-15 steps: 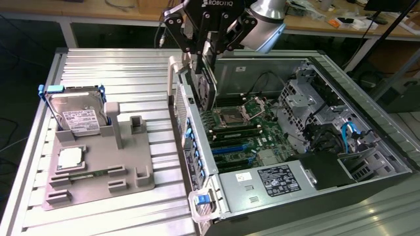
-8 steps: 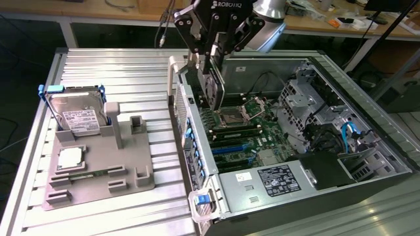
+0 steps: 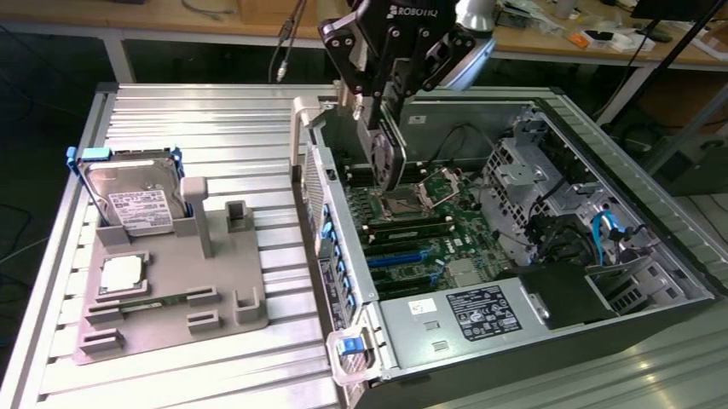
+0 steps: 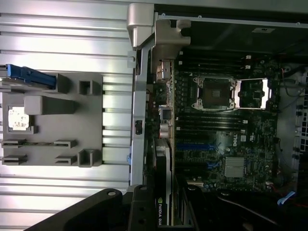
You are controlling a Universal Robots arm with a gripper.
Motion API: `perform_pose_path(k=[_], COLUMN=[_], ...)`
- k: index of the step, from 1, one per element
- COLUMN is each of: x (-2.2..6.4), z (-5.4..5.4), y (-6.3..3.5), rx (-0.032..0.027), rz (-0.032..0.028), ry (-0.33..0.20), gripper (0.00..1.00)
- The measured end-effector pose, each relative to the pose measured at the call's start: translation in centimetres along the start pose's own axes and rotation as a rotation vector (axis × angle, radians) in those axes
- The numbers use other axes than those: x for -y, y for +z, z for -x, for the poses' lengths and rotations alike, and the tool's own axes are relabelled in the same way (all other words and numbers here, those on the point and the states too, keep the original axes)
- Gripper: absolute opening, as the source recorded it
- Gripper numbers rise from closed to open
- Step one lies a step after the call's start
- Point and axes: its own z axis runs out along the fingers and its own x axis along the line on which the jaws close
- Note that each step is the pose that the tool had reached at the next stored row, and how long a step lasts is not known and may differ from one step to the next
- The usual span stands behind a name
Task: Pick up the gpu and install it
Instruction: 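Pick up the gpu and move the gpu toward the slot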
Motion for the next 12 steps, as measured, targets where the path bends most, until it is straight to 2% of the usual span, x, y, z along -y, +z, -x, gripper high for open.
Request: perform_pose_path(k=[12], x=[0.11], z=[2.2], y=[0.36], rx=[0.0023], rz=[0.0000], ry=[0.000], gripper=[0.27])
